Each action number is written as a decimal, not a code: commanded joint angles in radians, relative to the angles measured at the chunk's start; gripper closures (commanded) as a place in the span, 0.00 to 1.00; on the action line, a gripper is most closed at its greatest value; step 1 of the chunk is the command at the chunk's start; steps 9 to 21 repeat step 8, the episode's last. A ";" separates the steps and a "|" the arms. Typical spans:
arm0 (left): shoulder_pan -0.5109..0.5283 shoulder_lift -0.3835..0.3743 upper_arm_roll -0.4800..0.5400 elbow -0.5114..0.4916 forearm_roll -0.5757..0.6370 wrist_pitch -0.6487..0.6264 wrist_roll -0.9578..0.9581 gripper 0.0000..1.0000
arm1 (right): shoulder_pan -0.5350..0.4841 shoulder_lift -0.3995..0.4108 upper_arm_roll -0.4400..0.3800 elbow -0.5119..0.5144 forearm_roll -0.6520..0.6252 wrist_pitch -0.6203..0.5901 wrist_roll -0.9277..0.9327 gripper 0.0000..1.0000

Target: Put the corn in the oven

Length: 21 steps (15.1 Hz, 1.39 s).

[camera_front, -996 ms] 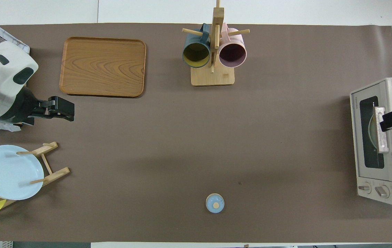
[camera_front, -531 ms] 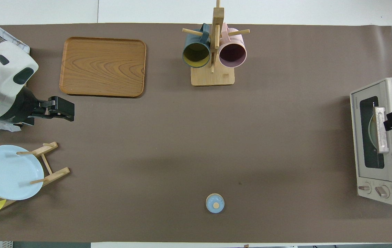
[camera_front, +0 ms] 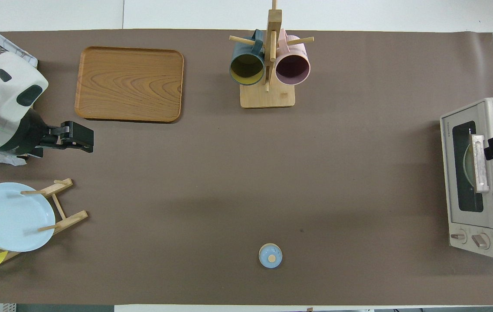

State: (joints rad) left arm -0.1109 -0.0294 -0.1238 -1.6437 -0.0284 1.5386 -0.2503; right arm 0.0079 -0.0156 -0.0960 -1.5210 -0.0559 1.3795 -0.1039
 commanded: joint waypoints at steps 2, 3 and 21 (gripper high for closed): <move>0.013 -0.007 -0.008 0.004 0.007 0.000 0.003 0.00 | -0.020 -0.003 0.002 -0.004 0.064 0.023 0.016 0.00; 0.013 -0.007 -0.008 0.004 0.007 0.000 0.003 0.00 | -0.019 -0.003 0.002 -0.004 0.062 0.018 0.018 0.00; 0.013 -0.007 -0.008 0.004 0.007 0.000 0.003 0.00 | -0.005 -0.003 0.010 -0.004 0.053 0.010 0.015 0.00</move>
